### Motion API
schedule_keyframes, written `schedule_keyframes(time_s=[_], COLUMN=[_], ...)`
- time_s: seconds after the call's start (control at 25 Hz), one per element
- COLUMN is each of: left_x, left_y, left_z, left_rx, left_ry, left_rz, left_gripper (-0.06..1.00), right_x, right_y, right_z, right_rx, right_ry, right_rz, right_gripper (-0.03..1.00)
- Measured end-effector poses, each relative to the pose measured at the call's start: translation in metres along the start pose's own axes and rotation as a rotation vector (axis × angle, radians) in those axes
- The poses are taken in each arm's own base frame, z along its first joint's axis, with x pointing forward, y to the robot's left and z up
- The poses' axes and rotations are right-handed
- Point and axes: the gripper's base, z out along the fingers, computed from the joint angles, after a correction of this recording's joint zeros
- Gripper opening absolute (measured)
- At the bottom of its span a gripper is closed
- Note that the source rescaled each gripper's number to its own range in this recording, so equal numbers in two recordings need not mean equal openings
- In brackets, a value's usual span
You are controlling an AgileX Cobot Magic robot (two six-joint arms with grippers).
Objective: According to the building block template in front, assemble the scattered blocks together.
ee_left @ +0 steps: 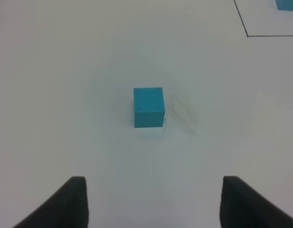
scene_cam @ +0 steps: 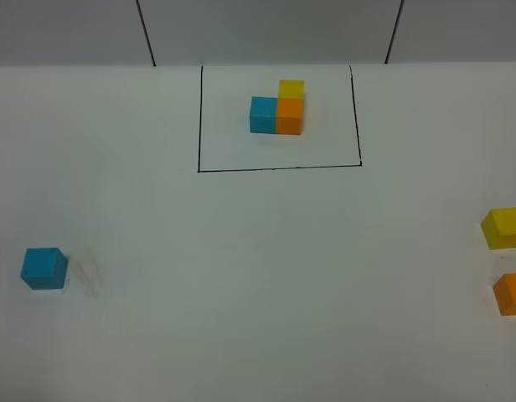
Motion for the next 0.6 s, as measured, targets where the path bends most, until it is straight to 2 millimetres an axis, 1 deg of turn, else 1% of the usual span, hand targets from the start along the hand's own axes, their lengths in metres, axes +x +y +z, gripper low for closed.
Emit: schedule_keyframes(time_s=[0.6], left_x=[0.0], left_y=[0.0], left_z=[0.0], left_rx=[0.0], left_ry=[0.0], left_rz=[0.0], left_gripper=[0.35], right_x=[0.0], right_y=[0.0], right_z=[0.0], right_rx=[0.0], right_ry=[0.0], right_rz=[0.0], right_gripper=[0.0])
